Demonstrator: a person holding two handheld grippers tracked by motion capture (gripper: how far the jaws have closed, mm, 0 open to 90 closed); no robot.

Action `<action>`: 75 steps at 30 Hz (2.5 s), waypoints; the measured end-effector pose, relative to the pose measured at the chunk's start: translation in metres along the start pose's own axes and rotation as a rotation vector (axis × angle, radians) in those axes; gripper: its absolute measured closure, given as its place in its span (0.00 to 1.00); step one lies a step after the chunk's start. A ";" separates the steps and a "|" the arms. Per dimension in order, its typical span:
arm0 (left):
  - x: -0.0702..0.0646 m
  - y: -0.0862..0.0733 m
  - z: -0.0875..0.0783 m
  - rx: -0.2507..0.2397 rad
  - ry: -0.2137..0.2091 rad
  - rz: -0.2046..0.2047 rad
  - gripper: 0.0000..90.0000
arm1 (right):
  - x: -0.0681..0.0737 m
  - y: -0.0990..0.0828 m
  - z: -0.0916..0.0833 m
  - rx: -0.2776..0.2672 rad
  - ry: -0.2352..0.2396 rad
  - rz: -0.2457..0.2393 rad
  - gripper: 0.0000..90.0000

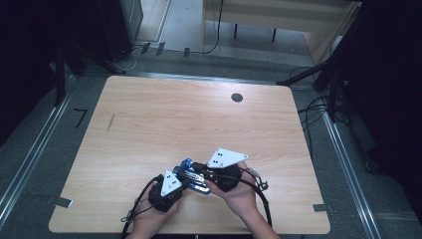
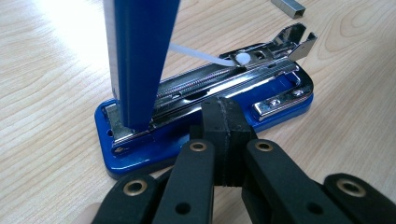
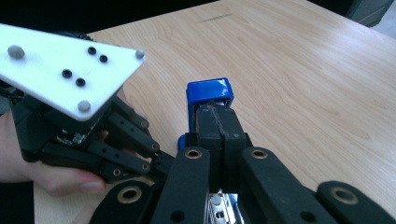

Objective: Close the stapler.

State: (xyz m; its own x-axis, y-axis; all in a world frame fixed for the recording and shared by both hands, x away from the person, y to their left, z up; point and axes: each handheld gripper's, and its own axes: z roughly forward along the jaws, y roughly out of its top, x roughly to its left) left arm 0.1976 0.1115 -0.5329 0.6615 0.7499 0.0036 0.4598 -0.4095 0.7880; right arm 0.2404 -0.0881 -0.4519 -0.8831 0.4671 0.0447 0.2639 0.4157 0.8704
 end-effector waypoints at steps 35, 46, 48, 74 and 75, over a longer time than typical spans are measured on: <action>-0.001 0.000 0.000 -0.002 0.009 0.009 1.00 | 0.006 0.028 0.032 -0.013 0.016 -0.035 1.00; -0.001 0.000 0.000 -0.005 0.008 0.007 1.00 | 0.007 0.034 0.042 -0.010 0.024 -0.045 1.00; -0.001 0.000 0.000 -0.004 0.006 0.007 1.00 | 0.007 0.035 0.045 -0.009 0.028 -0.047 1.00; -0.001 0.000 0.000 -0.003 0.007 0.009 1.00 | 0.005 0.038 0.069 0.003 0.057 -0.042 1.00; -0.001 0.000 0.000 -0.003 0.007 0.009 1.00 | 0.005 0.037 0.070 0.010 0.056 -0.043 1.00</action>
State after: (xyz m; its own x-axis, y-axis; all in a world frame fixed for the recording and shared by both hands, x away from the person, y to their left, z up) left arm 0.1969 0.1105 -0.5331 0.6617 0.7496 0.0153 0.4520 -0.4151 0.7896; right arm 0.2727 -0.0158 -0.4535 -0.9140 0.4041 0.0349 0.2287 0.4423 0.8672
